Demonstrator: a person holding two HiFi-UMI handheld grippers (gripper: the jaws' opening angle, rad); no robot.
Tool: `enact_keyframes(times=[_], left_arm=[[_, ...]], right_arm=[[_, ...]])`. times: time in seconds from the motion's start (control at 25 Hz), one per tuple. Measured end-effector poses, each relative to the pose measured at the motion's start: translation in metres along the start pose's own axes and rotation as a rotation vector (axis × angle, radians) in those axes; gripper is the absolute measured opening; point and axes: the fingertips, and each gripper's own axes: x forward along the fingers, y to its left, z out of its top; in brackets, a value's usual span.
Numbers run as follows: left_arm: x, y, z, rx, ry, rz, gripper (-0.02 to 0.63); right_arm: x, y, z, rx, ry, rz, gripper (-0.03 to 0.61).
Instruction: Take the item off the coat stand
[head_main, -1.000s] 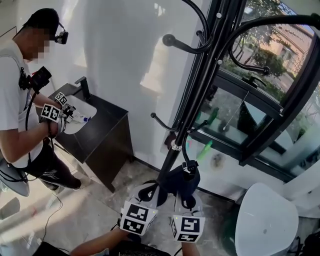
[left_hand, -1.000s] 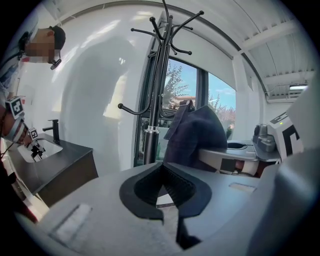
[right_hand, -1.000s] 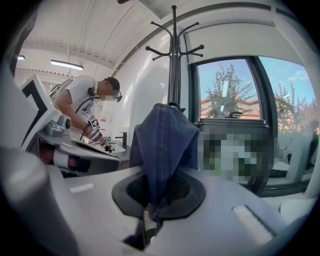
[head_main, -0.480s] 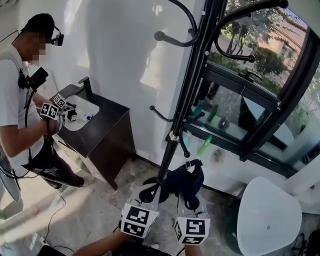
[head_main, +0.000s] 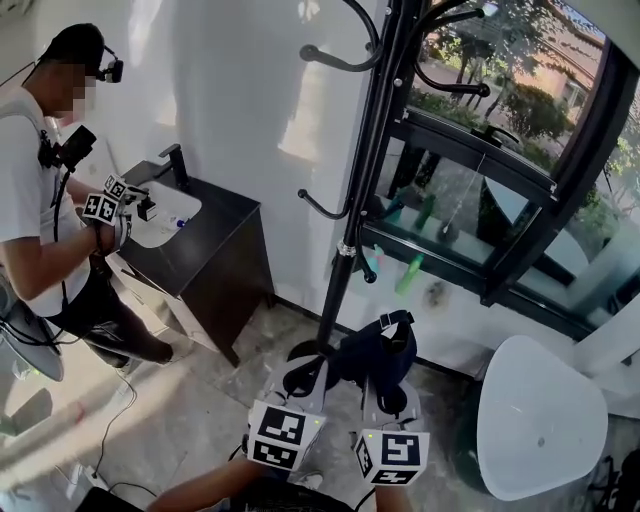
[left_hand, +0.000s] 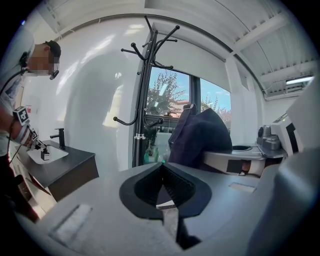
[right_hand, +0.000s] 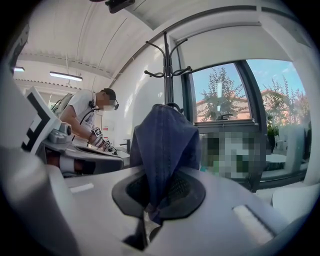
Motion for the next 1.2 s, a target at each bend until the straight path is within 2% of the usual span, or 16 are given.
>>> enact_keyframes(times=[0.36, 1.2], left_arm=[[-0.012, -0.018, 0.003, 0.043, -0.017, -0.002, 0.002], [-0.019, -0.032, 0.004, 0.069, -0.031, 0.006, 0.002]], right_arm=[[-0.017, 0.0, 0.001, -0.006, -0.01, 0.006, 0.015], [-0.029, -0.002, 0.0, -0.018, -0.02, 0.014, 0.015]])
